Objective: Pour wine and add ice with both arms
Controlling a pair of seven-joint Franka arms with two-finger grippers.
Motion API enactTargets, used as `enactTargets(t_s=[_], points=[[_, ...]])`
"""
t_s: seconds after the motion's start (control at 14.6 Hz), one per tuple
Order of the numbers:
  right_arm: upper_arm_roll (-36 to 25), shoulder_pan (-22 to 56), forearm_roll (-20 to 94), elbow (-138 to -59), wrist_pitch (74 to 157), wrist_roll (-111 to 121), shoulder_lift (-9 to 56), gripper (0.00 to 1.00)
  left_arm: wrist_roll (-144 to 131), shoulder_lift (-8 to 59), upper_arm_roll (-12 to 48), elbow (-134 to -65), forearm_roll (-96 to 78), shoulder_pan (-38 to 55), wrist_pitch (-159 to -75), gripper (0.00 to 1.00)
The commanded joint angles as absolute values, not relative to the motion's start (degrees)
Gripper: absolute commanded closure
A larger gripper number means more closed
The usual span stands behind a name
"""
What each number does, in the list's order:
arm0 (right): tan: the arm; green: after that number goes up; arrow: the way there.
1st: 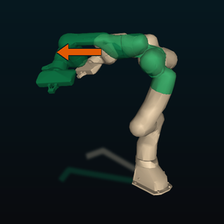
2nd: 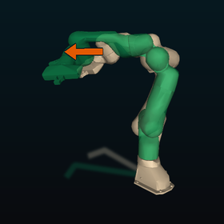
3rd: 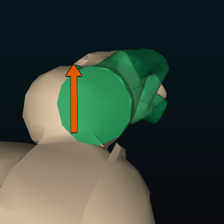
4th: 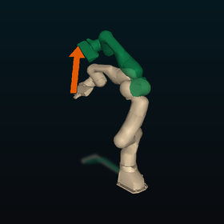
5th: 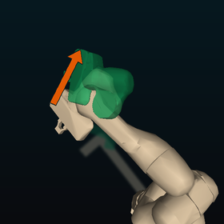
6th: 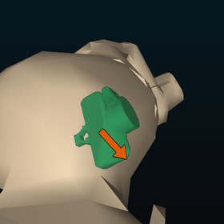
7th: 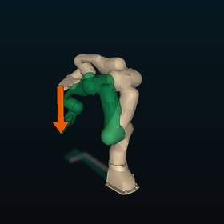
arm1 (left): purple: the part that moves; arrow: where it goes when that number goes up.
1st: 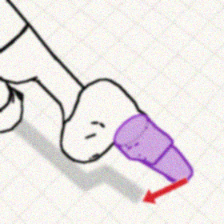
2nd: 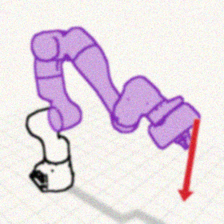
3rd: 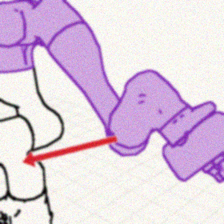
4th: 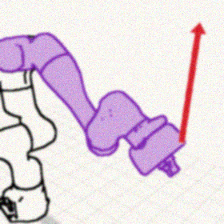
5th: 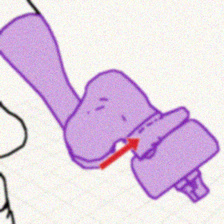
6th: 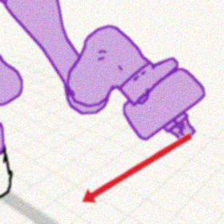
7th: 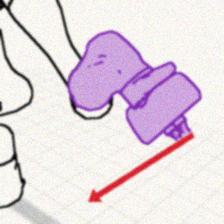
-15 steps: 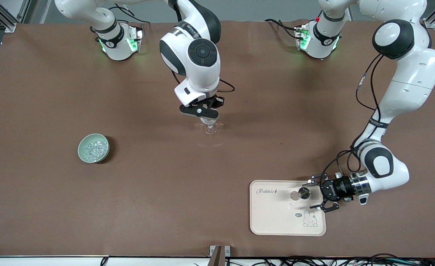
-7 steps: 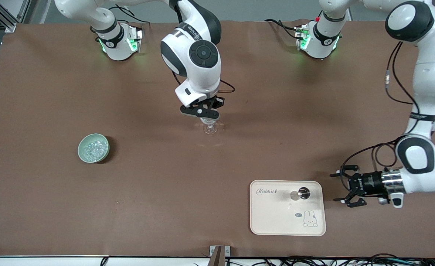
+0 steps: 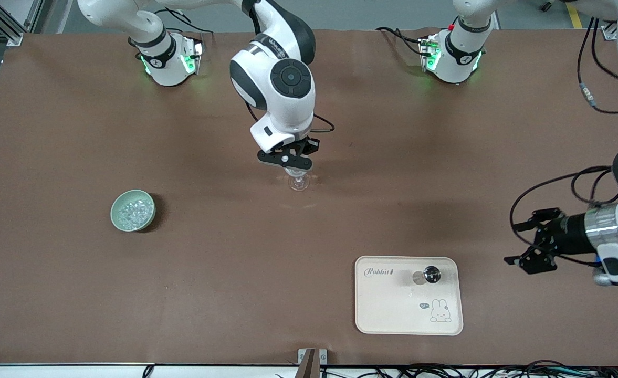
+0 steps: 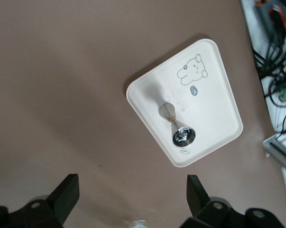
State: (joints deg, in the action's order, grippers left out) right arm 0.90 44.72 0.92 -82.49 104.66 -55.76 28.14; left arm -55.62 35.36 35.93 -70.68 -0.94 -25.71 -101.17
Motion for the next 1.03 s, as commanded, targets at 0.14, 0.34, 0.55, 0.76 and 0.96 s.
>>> enactTargets(t_s=[0.14, 0.34, 0.55, 0.76, 0.96], points=[[1.05, 44.82, -0.09, -83.14, 105.03, -56.16, 27.77, 0.61, -33.45, 23.31, 35.07, -72.77, 6.58, -26.72, -93.27, 0.00], [1.14, 44.39, -0.09, -82.97, 104.59, -56.16, 27.77, 0.48, -21.40, 17.94, 34.02, -72.95, 8.61, -26.54, -89.31, 0.00], [0.88, 43.51, -0.09, -82.71, 103.72, -55.90, 26.20, 0.05, -9.43, 12.67, 26.76, -73.30, 7.82, -20.43, -84.22, 0.00], [0.79, 40.18, -2.53, -82.53, 101.78, -55.20, 20.85, 0.00, -5.46, 8.28, 12.60, -74.95, 5.55, -7.24, -81.83, 0.00], [0.79, 35.61, -3.60, -82.53, 99.06, -51.26, 15.84, 0.00, -6.33, 2.04, 5.99, -82.42, 0.89, -1.50, -82.96, 0.00]])
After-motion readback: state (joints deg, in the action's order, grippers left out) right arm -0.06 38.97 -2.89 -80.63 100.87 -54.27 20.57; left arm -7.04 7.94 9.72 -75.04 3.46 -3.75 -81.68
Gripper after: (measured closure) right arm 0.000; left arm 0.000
